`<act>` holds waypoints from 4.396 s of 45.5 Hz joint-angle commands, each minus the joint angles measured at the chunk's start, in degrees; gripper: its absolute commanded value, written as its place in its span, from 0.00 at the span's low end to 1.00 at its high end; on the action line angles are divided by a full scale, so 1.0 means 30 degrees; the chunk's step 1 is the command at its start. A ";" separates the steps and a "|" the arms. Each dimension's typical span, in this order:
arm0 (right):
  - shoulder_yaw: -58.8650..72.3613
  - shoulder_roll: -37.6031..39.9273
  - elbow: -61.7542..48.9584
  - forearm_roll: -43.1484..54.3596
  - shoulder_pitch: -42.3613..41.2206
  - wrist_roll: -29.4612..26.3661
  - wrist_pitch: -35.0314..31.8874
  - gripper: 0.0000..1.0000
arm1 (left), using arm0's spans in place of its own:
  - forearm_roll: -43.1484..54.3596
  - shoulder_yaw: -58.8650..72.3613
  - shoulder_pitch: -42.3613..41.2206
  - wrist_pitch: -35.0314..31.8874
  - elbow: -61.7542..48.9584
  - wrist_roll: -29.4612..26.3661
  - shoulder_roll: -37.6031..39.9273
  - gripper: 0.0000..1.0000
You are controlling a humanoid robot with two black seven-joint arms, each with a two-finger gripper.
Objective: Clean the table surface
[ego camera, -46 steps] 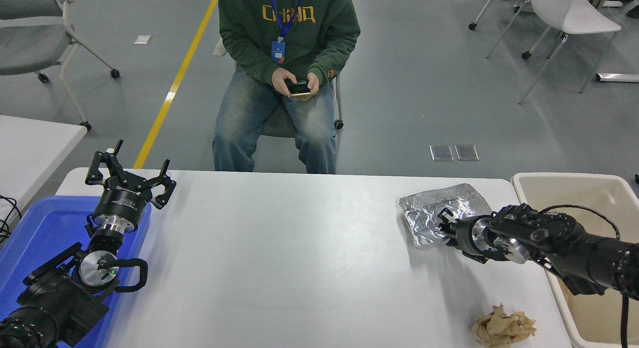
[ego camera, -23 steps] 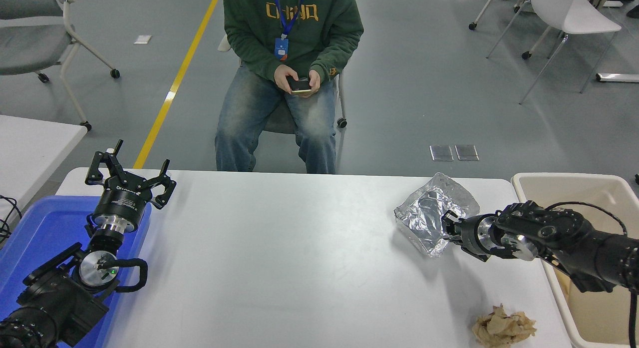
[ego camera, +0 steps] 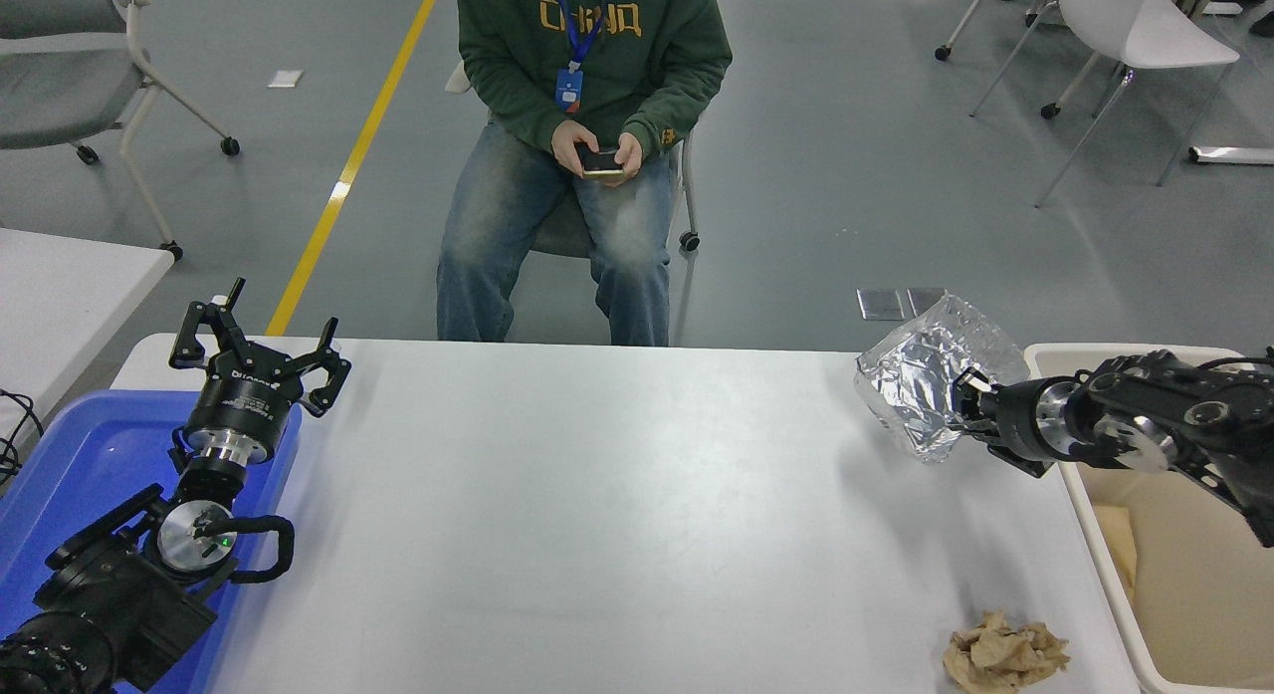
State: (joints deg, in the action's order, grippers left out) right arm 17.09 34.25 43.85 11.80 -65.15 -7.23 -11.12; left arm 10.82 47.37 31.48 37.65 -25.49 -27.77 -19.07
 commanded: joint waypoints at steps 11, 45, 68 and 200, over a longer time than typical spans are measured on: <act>-0.0804 0.4929 0.0208 0.0023 -0.2480 0.0008 -0.3383 0.00 | -0.0005 0.0000 -0.0005 -0.0011 0.0000 0.0000 0.0000 1.00; -0.0423 0.9619 0.1497 0.0755 -0.5470 -0.0138 -0.7105 0.00 | -0.0005 0.0000 -0.0005 0.0018 0.0000 0.0000 0.0000 1.00; -0.0335 0.9239 -0.0023 0.0814 -0.4212 -0.0138 -0.6695 0.00 | -0.0005 0.0000 -0.0005 -0.0011 0.0000 0.0000 0.0000 1.00; -1.3634 -0.0547 -0.8641 -0.0475 0.5341 0.0096 -0.3795 1.00 | -0.0005 0.0000 -0.0005 -0.0011 0.0000 0.0000 0.0000 1.00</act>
State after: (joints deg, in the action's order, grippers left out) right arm -13.03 31.95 8.99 11.09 -49.77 -7.11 -22.69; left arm 10.81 47.37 31.48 37.63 -25.48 -27.77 -19.08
